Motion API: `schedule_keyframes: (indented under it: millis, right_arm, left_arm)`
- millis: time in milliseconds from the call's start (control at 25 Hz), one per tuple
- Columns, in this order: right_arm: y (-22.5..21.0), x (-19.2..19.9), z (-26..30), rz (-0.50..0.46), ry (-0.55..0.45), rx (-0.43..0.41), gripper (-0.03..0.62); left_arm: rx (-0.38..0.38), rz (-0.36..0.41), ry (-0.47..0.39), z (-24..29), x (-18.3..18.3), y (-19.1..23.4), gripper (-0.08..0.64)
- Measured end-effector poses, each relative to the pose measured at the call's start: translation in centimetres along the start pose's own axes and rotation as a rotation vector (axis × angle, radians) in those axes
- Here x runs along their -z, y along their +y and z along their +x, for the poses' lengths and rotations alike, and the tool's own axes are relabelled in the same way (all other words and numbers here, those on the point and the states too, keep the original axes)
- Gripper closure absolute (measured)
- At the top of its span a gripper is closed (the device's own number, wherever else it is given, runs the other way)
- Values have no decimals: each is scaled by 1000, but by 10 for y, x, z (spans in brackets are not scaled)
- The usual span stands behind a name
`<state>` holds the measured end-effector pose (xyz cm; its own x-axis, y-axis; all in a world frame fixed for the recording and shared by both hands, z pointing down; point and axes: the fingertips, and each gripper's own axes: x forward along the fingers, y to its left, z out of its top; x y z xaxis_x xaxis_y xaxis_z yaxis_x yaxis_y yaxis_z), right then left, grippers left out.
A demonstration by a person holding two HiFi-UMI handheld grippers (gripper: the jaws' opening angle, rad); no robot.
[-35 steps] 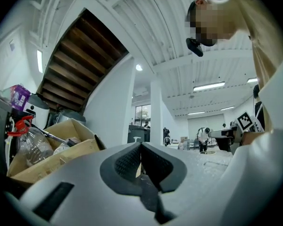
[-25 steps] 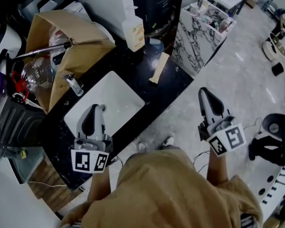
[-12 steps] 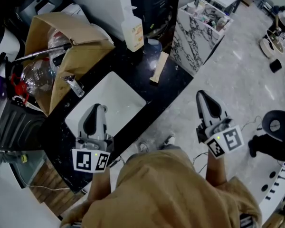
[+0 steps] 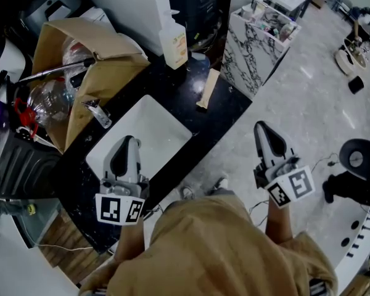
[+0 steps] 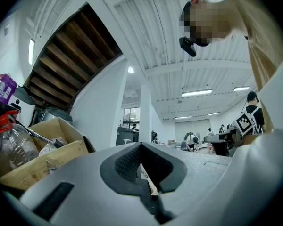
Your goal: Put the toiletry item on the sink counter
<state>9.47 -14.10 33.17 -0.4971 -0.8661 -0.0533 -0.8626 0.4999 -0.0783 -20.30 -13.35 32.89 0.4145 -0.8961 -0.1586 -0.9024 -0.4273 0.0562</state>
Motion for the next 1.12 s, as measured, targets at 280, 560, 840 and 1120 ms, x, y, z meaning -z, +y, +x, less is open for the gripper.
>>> schedule_keyframes:
  millis: [280,560,840,1120]
  right_arm:
    - [4,0,-1,-5,-7,13,591]
    - [4,2,-3,-2,-4,16,591]
    - [-6,-1,-4,-5,-11,20,591]
    - [-20,-6,0,-4,-15,10,591]
  left_arm:
    - [19,-3,0,1,1,0,555]
    - [25,-8,4,2,3,-3,555]
    - [21,-4,-5,11,3,-8,555]
    - [12,-2,-3,21,2,-16,555]
